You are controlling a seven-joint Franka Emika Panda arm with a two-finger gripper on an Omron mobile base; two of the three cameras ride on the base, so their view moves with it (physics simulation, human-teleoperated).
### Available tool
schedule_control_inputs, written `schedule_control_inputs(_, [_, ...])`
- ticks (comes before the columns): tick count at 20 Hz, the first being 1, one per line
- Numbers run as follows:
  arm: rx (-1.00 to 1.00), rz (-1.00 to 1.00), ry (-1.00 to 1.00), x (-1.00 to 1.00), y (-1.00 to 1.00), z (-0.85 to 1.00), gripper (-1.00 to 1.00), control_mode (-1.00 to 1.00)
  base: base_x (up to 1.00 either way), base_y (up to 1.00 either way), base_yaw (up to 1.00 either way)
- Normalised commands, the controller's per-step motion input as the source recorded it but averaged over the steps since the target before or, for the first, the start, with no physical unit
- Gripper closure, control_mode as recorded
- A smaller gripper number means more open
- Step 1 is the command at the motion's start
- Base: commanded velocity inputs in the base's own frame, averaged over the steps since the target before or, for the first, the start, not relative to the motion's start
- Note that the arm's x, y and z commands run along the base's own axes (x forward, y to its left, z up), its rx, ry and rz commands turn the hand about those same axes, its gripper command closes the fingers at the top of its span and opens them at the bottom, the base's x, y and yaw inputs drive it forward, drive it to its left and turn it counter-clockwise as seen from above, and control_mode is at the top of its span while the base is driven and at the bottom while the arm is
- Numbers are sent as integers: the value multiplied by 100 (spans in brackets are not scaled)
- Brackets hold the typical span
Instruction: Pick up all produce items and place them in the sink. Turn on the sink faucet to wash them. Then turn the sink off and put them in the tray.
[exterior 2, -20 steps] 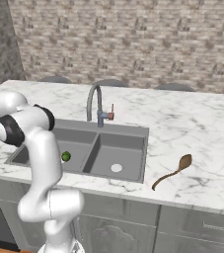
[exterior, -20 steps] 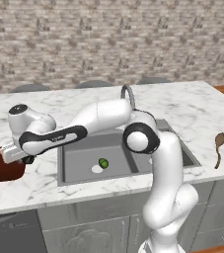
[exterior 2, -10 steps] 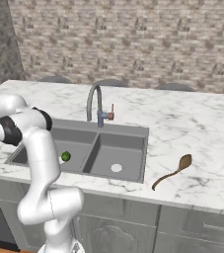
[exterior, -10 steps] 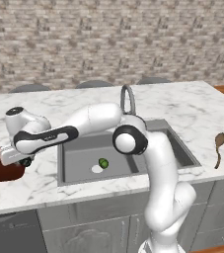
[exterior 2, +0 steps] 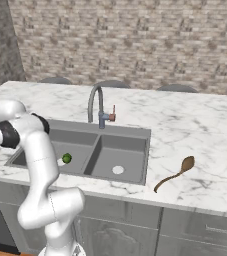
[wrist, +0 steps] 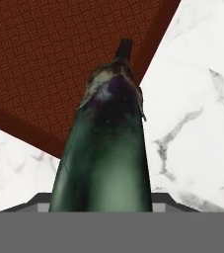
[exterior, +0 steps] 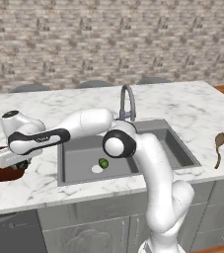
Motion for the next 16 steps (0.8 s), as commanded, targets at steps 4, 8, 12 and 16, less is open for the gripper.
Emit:
schedule_control_inputs(4, [-4,0,9,20,24,-10,100,-100,0,0,0])
schedule_control_inputs(8, [-7,0,6,17,26,-18,100,-100,0,0,0])
schedule_control_inputs(12, [-8,0,0,12,20,-20,100,-100,0,0,0])
schedule_control_inputs(16, [-5,0,0,15,11,-12,100,-100,0,0,0])
